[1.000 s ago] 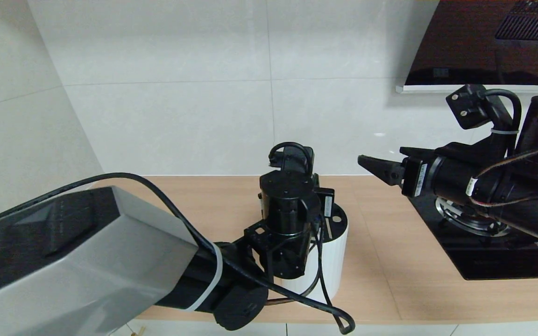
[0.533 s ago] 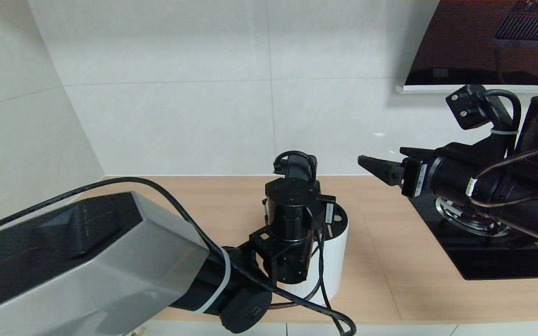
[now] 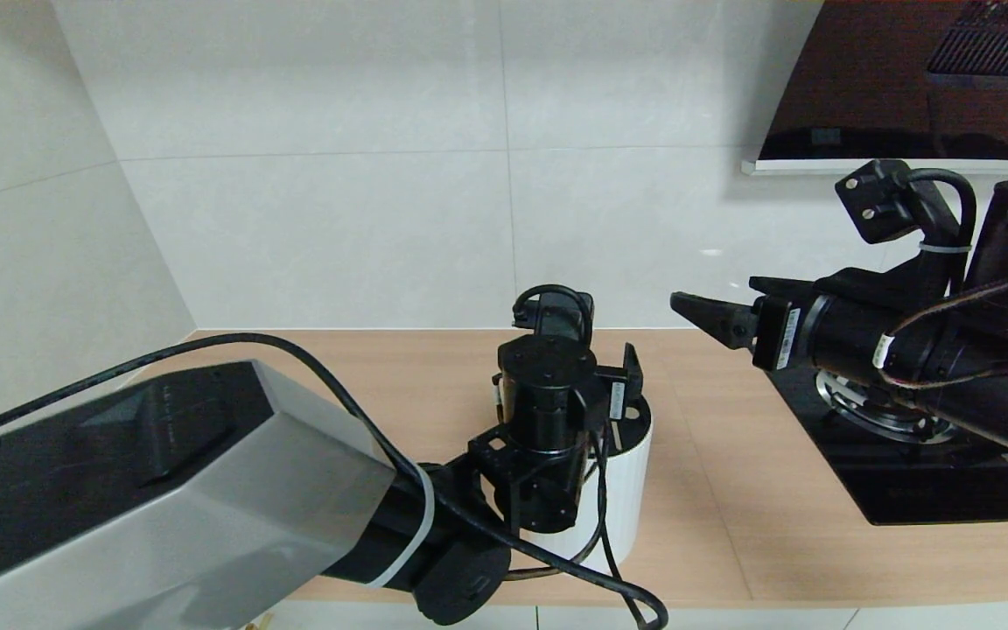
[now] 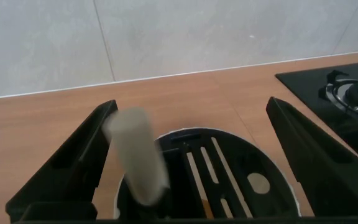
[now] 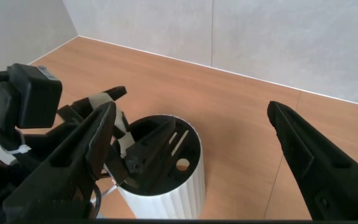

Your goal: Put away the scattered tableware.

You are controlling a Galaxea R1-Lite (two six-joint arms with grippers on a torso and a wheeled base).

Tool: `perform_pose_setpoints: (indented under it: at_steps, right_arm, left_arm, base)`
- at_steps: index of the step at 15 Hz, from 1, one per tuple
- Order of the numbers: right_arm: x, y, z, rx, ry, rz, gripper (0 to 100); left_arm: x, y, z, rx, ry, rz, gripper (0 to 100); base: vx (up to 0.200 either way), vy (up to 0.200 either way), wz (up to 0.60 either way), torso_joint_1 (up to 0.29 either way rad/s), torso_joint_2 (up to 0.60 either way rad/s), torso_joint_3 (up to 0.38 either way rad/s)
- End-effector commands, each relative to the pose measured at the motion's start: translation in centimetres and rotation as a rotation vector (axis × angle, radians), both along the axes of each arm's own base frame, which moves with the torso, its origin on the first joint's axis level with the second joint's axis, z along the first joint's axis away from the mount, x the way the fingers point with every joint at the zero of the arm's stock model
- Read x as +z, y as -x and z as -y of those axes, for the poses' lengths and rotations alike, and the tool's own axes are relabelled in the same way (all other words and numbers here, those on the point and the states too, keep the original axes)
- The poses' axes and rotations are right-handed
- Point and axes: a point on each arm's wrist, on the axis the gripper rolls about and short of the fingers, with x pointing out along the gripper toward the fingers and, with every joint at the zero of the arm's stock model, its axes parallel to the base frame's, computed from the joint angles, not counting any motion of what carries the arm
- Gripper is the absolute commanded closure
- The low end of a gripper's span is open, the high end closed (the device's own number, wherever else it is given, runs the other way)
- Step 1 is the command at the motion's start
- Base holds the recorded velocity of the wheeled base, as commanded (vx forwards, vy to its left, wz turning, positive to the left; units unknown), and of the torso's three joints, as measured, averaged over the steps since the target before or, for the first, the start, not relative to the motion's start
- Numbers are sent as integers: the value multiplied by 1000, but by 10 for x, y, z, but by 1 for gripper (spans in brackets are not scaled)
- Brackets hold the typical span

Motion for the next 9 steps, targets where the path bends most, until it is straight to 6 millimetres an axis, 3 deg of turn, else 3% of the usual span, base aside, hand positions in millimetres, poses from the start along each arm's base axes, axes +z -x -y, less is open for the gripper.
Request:
perform_pose_setpoints:
  at_steps: [1, 3, 4, 6, 8, 9]
  right_arm:
    - [0, 0, 0, 1, 0, -1, 0]
    - [0, 0, 0, 0, 0, -1, 0]
    - [1, 1, 0, 1, -1, 4, 0]
    - [1, 2, 1, -2, 1, 5, 0]
    - [2, 2, 3, -23, 5, 11, 0]
    - [2, 4, 5, -30, 6, 15, 0]
  left_arm:
    - [5, 1, -1, 2, 13, 9, 0]
    - [27, 5, -6, 2, 74, 60, 0]
    - [56, 13, -16, 3, 144, 118, 0]
    - [108, 27, -51, 31, 247, 210, 0]
    - [155, 46, -105, 50, 305, 304, 0]
    - [162, 51, -117, 53, 311, 321, 0]
  base:
    - [0, 0, 0, 0, 0, 0]
    - [0, 0, 0, 0, 0, 0]
    - [0, 0, 0, 0, 0, 0]
    - [0, 0, 0, 0, 0, 0]
    - [0, 0, 0, 0, 0, 0]
    - [0, 0, 0, 0, 0, 0]
